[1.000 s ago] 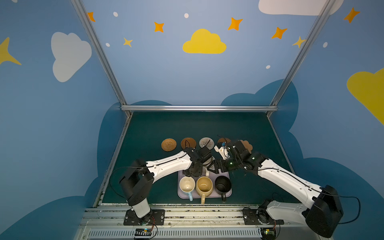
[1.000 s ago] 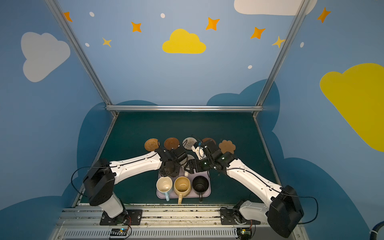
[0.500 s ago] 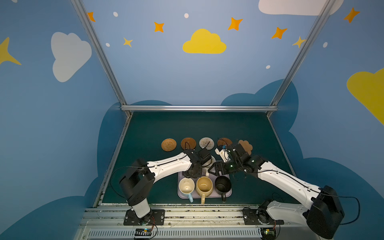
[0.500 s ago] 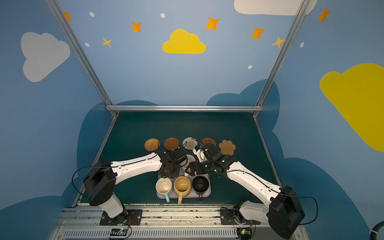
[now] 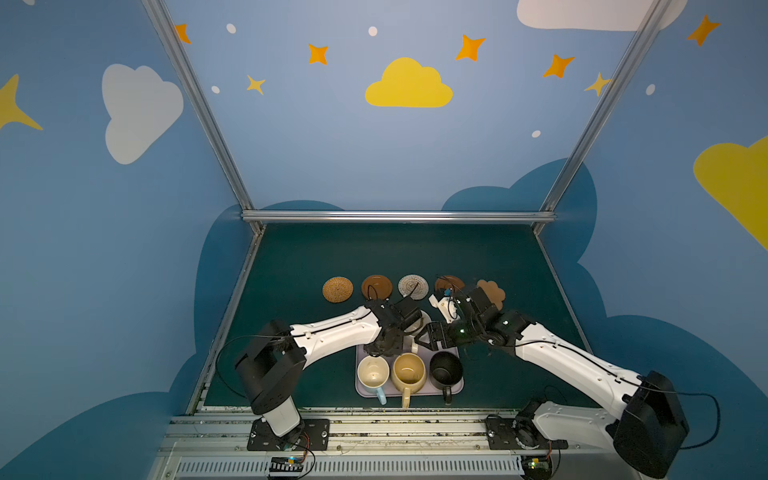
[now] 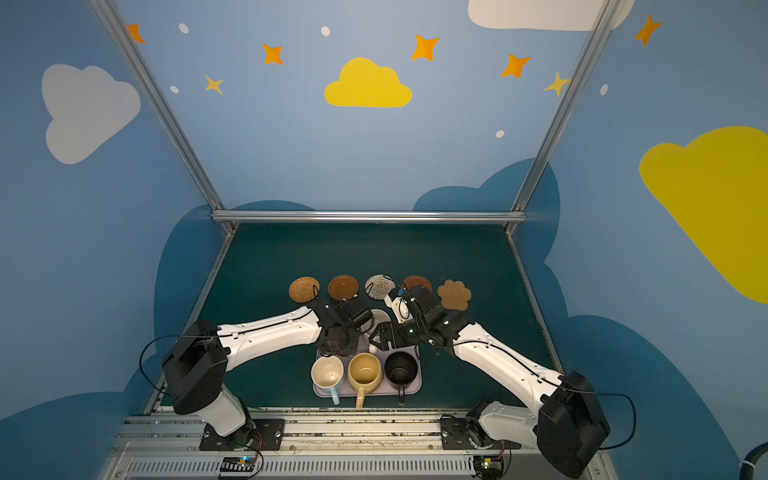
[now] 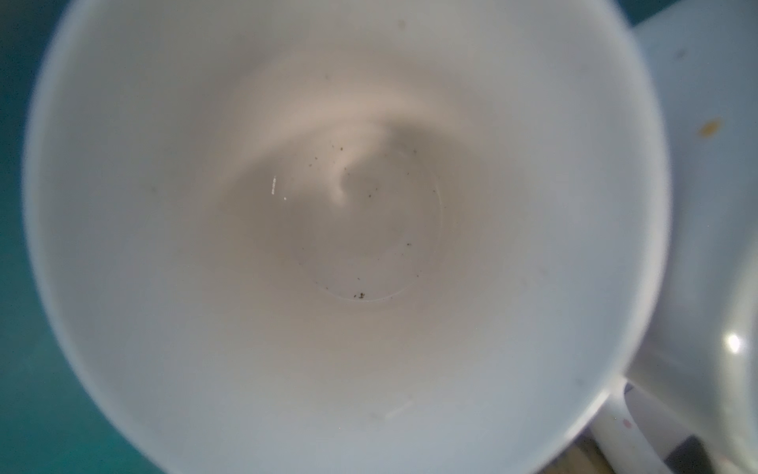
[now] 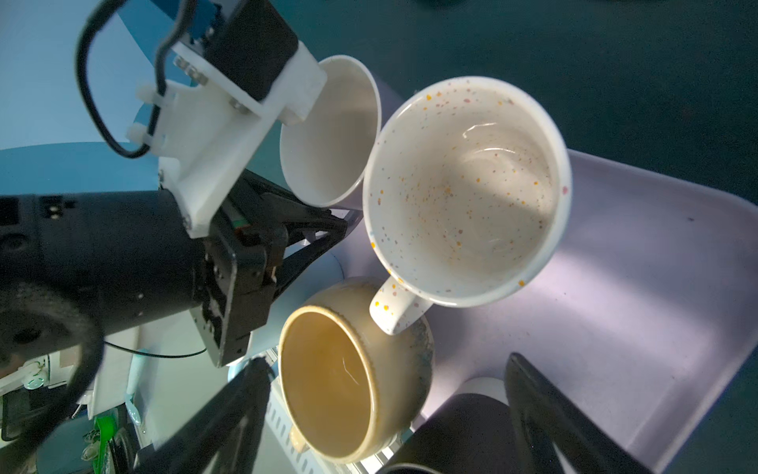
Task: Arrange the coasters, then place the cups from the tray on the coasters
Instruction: 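Lift the lilac mug off the tray with the left gripper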
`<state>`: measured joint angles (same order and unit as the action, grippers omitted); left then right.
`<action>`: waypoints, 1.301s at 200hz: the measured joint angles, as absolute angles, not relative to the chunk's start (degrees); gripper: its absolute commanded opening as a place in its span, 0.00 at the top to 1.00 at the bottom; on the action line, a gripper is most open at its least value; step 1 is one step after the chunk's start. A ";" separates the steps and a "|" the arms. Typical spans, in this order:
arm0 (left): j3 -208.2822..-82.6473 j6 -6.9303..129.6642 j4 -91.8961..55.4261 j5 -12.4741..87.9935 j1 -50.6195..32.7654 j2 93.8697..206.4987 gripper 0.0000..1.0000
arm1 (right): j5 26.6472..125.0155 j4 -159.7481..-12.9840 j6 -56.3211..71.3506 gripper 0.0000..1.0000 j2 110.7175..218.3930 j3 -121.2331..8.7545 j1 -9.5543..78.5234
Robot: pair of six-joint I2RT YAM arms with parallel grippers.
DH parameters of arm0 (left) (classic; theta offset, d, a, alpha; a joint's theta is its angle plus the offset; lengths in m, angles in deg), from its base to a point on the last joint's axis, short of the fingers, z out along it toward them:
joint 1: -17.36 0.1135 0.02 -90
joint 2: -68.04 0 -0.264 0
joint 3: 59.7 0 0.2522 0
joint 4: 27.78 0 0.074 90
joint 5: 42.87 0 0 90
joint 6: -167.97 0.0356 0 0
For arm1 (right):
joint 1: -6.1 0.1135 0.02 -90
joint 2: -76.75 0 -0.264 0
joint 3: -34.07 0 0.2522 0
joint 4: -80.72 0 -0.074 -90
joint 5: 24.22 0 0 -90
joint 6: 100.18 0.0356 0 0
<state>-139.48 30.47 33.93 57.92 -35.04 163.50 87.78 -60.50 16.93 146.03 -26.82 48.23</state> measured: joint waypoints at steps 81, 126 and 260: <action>-139.35 30.69 34.06 59.25 -35.04 161.62 0.96 | 87.80 -61.55 16.93 0.13 146.03 -26.82 48.80; -140.58 31.21 35.57 59.67 -35.04 159.98 0.96 | 87.69 -62.07 17.02 0.13 144.70 -26.82 49.15; -147.59 32.78 41.23 61.98 -33.71 156.97 0.96 | 86.03 -62.84 18.85 0.08 144.32 -32.04 49.45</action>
